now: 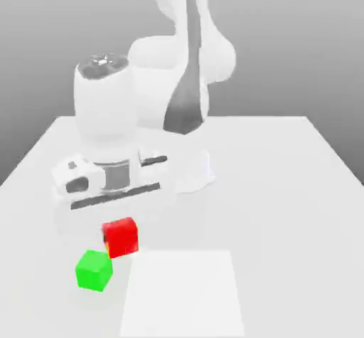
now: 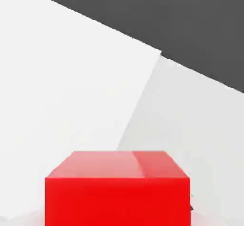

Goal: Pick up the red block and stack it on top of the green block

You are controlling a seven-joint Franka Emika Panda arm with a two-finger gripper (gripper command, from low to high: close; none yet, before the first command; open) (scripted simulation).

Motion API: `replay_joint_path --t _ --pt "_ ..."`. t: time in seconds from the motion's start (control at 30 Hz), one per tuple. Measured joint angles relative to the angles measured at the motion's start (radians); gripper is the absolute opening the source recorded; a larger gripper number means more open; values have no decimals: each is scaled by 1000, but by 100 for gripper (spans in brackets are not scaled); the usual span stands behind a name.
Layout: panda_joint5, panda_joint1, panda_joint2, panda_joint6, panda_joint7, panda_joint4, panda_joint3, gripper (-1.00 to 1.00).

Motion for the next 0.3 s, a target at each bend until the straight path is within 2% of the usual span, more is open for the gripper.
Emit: replay_joint_path --t 0.17,0.2,0.3 --pt "111 -14 145 136 -58 4 29 -100" --pt "139 -23 180 167 -77 6 44 100" --pt "139 -23 180 167 -77 6 44 100"
